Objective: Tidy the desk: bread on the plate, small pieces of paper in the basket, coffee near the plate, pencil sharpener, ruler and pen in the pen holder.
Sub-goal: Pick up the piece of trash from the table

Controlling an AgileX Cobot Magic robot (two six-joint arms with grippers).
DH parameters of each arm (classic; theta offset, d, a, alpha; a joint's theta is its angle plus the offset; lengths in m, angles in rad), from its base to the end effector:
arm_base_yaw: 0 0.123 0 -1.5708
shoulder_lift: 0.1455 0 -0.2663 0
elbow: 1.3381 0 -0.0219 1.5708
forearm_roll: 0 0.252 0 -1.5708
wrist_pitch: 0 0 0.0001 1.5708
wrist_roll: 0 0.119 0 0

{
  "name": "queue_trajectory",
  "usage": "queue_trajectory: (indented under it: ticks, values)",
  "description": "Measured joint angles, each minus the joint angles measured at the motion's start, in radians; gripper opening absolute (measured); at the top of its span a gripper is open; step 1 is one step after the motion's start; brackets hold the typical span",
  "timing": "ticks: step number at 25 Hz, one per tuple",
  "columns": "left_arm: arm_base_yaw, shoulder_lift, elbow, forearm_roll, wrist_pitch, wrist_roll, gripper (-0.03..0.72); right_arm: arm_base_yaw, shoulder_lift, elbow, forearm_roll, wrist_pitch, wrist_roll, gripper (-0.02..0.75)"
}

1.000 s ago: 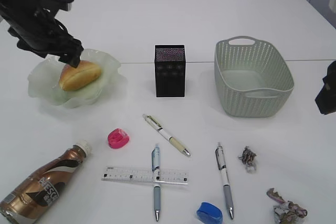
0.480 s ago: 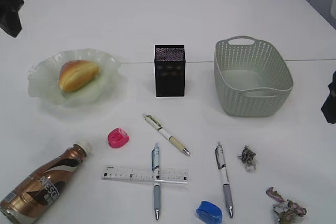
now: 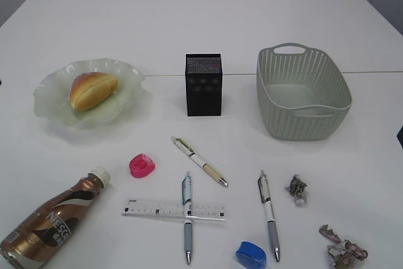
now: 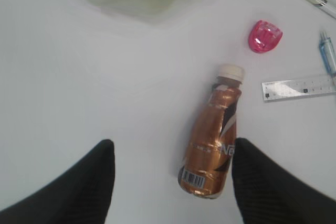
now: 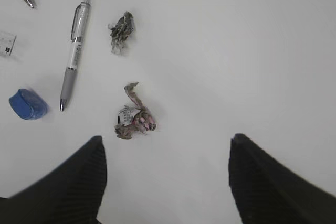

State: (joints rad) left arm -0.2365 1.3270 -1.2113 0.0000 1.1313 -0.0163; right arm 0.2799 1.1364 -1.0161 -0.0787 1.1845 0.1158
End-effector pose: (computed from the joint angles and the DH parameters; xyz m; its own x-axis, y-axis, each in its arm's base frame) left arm 0.2662 -0.0642 0.2936 -0.8949 0.1989 -0.3995 0.2197 0.9755 -0.0065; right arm 0.2117 0.0518 0.2805 -0.9197 -0.1751 -0.3515 -0.1728 0.9842 -0.0382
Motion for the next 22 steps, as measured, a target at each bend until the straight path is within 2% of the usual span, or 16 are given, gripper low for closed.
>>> queue_trajectory:
  ticks: [12, 18, 22]
  values:
    - [0.0, -0.325, 0.348, -0.034, -0.015, -0.032, 0.507, 0.0, 0.139, 0.0, 0.079, -0.053, 0.0, 0.531]
    - [0.0, -0.366, 0.371, -0.116, -0.023, -0.035, 0.506, 0.0, 0.287, 0.0, 0.113, -0.138, 0.0, 0.531]
    - [0.0, -0.367, 0.371, -0.13, -0.028, -0.035, 0.506, 0.0, 0.389, -0.002, 0.128, -0.202, 0.0, 0.531]
